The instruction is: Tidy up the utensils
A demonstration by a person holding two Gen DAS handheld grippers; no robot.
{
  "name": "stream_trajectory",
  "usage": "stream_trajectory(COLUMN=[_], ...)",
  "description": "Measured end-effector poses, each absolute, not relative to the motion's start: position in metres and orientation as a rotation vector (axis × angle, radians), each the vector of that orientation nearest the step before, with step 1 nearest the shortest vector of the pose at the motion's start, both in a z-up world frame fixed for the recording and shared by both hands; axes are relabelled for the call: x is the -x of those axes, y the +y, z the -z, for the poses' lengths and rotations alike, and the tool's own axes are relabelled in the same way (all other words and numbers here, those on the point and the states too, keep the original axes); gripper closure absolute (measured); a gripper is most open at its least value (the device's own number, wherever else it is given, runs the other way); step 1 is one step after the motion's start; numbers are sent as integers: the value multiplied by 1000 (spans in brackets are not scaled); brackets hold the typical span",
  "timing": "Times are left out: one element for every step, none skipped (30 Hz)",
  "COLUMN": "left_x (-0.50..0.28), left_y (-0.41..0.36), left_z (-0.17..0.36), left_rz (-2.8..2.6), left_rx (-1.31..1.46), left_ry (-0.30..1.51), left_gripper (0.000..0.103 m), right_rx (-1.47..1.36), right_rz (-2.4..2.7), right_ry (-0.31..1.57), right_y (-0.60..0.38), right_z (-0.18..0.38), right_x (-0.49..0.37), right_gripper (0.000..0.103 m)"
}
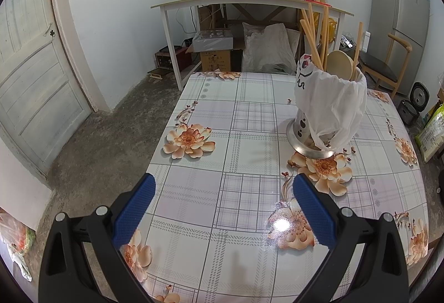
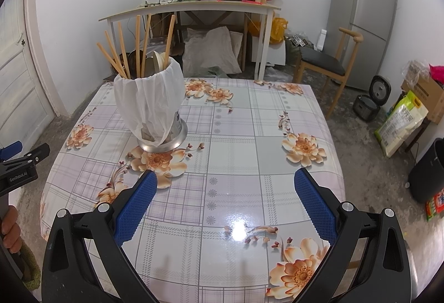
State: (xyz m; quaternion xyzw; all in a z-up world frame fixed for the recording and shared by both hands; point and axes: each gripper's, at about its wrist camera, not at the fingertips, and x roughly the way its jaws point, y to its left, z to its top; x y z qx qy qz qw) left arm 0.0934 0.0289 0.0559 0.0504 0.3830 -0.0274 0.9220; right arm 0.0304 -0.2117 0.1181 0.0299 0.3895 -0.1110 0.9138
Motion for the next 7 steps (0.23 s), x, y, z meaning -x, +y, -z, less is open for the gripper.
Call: stream_trajectory(left_x=[-93, -93, -93, -93, -93, -93, -93], left_y=[29, 29, 29, 29, 29, 29, 29], left_z=[-56, -56, -56, -55, -55, -55, -56], left_rz=[56, 56, 57, 57, 56, 56, 56], left_rx=[-105, -105, -104, -105, -105, -105, -104], left_ry=[787, 787, 787, 787, 788, 788, 788], left_gripper=[6, 6, 6, 6, 6, 6, 6], right_rx=[-62, -63, -63, -62, -62, -62, -62], right_rz=[229, 228, 228, 228, 227, 226, 226], right_ry=[803, 804, 804, 803, 803, 803, 803], right_y=[-212, -212, -212, -212, -212, -212, -212], right_z=[-118, -118, -119, -119, -119, -119, -119], right_x=[-31, -30, -30, -29, -30, -30, -30], right_gripper=[8, 8, 8, 8, 8, 8, 8])
